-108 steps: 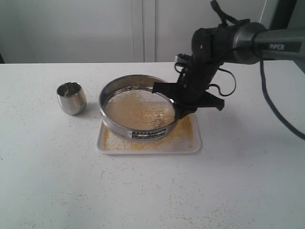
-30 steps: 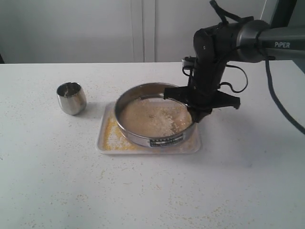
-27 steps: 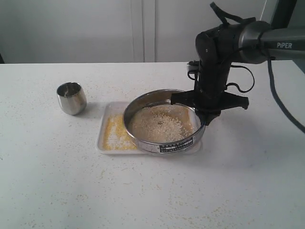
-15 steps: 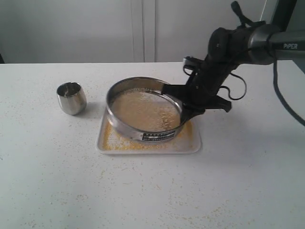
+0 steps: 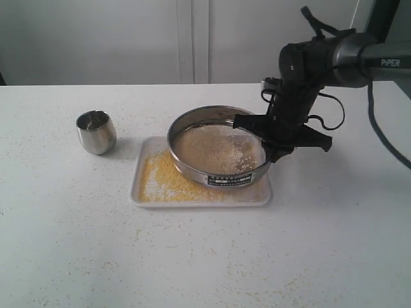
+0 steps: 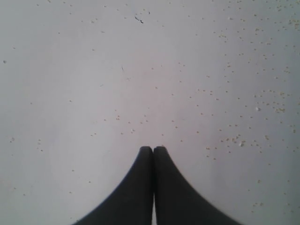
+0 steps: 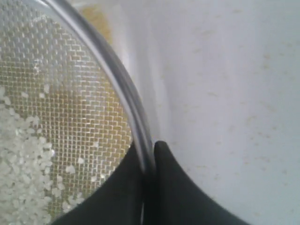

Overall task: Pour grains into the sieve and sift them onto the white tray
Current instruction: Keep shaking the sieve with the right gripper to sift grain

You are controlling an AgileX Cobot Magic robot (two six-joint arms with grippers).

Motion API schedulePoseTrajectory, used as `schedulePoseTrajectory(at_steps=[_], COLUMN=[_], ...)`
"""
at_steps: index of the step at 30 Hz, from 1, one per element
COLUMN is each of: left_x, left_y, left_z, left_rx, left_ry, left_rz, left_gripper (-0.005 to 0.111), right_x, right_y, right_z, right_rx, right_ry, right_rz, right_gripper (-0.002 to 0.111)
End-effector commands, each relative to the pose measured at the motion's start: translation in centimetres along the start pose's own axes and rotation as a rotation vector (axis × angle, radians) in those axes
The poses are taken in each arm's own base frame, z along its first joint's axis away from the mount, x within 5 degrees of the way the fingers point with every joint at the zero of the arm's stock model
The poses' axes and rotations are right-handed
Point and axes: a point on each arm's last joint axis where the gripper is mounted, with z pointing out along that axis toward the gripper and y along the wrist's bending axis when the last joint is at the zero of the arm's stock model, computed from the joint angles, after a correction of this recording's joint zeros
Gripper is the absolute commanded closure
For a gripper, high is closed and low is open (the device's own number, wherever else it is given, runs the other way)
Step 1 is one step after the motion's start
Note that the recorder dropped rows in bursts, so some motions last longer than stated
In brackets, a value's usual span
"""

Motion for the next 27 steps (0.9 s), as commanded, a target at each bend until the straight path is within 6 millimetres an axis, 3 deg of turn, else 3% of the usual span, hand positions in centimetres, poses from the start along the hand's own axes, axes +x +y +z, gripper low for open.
schedulePoseTrajectory(at_steps=[1,3,5,8,11,13,15,17,20,23,25,27], left_x=[0.3,0.3,0.3,0.3,0.3,0.3,0.3,0.3,0.3,0.3,0.3,0.3], left_y=[0.0,0.0,0.0,0.0,0.0,0.0,0.0,0.0,0.0,0.0,0.0,0.0], left_z=[0.0,0.0,0.0,0.0,0.0,0.0,0.0,0.0,0.0,0.0,0.0,0.0], left_rx=[0.001,0.001,0.001,0.001,0.001,0.001,0.001,0.001,0.001,0.001,0.001,0.001], left_ry=[0.01,0.01,0.01,0.01,0.01,0.01,0.01,0.01,0.01,0.01,0.01,0.01], left_rz=[-0.006,-0.006,-0.006,-0.006,-0.006,-0.006,-0.006,-0.006,-0.006,-0.006,-0.006,-0.006], left_gripper=[0.107,0.107,0.107,0.107,0.107,0.107,0.107,0.107,0.107,0.107,0.107,0.107], right_x=[1.0,1.2,0.7,-0.2,0.4,1.3,1.2,0.5,-0.3,0.4,1.3,1.3], right_y=[3.0,3.5,2.6,0.7,1.7,3.4,3.5,2.1,-0.1,1.4,3.3,3.8], right_z=[-0.9,-1.2,-1.4,-1.5,-1.2,-1.2,-1.6,-1.9,-2.2,-2.1,-2.2,-2.5], right_rx=[-0.113,-0.109,-0.058,0.007,-0.064,-0.131,-0.123,-0.057,0.031,-0.036,-0.104,-0.101], right_ry=[-0.047,-0.064,-0.081,-0.072,-0.038,-0.025,-0.054,-0.074,-0.052,-0.043,-0.054,-0.1], right_rz=[-0.039,-0.092,-0.1,0.064,0.109,0.022,-0.067,-0.062,0.192,0.225,0.117,-0.011], right_gripper=[0.108,0.108,0.108,0.108,0.108,0.108,0.108,0.108,0.108,0.108,0.108,0.108])
